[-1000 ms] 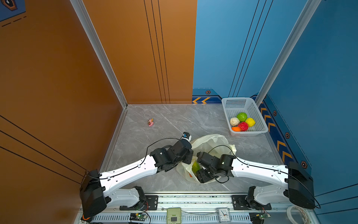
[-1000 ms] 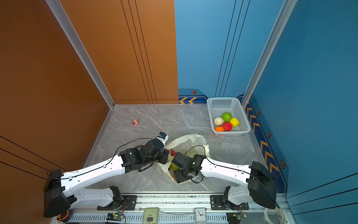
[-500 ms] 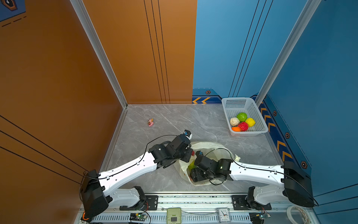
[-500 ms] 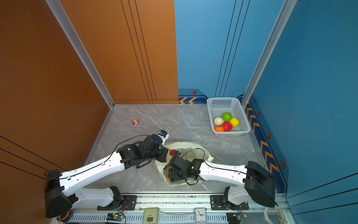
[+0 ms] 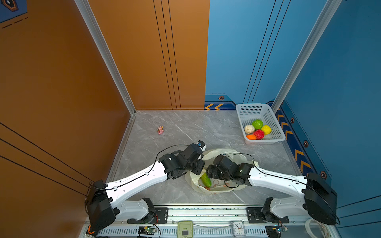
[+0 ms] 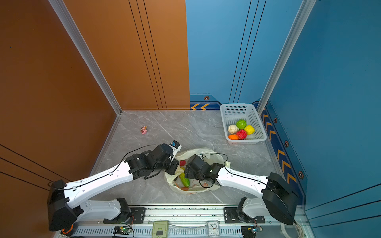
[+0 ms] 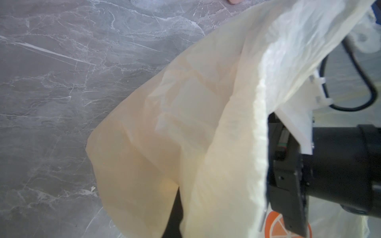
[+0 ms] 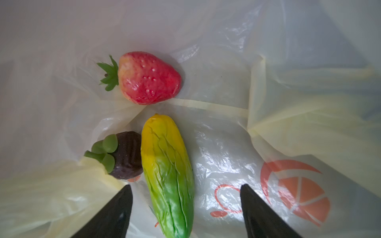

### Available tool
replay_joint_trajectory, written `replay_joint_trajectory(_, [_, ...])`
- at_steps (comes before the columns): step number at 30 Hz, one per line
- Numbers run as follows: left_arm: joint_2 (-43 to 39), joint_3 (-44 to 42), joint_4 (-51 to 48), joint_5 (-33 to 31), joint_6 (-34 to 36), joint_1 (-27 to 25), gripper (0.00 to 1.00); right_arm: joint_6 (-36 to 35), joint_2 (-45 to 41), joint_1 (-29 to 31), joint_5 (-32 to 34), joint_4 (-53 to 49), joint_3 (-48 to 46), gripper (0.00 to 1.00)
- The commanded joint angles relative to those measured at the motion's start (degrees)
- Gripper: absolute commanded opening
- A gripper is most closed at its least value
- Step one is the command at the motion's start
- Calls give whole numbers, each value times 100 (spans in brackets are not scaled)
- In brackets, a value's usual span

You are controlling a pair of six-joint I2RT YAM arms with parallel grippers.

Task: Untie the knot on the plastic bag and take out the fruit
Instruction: 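Lower the right gripper into the bag and grasp the green-yellow bitter melon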

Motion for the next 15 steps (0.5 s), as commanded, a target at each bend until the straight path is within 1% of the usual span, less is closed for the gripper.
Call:
replay_joint_trajectory(1, [28,-124,24,66,95,39,0,-27,342,83,-10,262,252,82])
replay_joint_trajectory(6, [34,-192,130,82,77,39,0,-189,960,147,-32,384,643,82])
replay_joint_trajectory(11, [-59,-305,211,101,86,36,0,-195,1505,165,-36,431,933,82])
replay_joint_trajectory(13, [-98,-369,233,100,78,41,0,-182,1727,172,-70,400,1038,81])
replay_joint_trajectory(15, [-139,-427,250,84,61,42,0,-158,1860,176,-133,413,1078,76])
